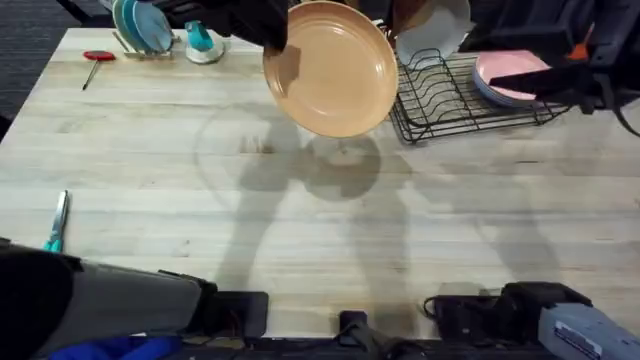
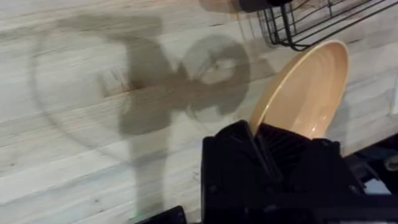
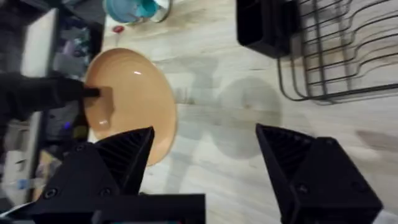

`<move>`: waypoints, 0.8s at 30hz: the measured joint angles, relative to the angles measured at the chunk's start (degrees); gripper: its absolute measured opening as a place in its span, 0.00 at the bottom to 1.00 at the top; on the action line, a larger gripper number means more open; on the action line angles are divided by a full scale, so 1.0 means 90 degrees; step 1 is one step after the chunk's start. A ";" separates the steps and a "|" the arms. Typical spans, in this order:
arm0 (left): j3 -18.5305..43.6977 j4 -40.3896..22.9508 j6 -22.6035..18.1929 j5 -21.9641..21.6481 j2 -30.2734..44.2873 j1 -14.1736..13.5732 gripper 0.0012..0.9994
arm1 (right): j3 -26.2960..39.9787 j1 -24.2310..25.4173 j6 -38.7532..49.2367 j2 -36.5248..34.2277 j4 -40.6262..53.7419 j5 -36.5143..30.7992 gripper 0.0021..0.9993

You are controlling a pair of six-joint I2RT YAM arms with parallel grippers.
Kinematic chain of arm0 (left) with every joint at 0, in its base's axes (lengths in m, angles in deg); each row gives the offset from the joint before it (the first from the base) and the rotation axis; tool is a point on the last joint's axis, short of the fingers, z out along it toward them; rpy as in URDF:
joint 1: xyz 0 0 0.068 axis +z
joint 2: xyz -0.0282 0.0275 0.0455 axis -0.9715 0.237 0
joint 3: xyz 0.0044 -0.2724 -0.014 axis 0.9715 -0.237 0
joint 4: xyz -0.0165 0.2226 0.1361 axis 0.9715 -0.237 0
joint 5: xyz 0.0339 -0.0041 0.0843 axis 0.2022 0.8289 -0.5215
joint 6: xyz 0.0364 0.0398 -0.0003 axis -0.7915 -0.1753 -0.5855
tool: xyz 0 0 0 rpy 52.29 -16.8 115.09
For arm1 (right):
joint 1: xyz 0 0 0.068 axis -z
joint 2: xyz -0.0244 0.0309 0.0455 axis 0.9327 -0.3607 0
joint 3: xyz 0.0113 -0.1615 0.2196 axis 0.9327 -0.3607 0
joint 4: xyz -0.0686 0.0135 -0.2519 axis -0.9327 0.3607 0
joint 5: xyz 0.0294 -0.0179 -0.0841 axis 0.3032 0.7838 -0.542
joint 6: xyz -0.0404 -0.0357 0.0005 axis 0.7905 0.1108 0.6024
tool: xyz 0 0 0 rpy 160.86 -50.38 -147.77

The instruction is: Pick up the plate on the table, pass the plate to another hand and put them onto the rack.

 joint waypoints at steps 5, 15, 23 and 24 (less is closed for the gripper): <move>0.0000 -0.0010 -0.0045 0.0221 0.0000 0.0000 0.04 | 0.0000 -0.0261 -0.0299 -0.0139 -0.0024 0.0270 0.99; 0.0000 -0.0029 -0.0110 0.0324 0.0000 0.0000 0.04 | 0.0000 -0.1196 -0.0453 -0.0814 -0.0047 0.0395 0.99; 0.0000 -0.0061 -0.0131 0.0326 0.0000 0.0000 0.04 | 0.0000 -0.1343 -0.0683 -0.1246 -0.0061 0.0394 0.99; 0.0000 -0.0061 -0.0138 0.0324 0.0000 0.0000 0.04 | 0.0000 -0.1343 -0.0736 -0.1263 -0.0081 0.0391 0.99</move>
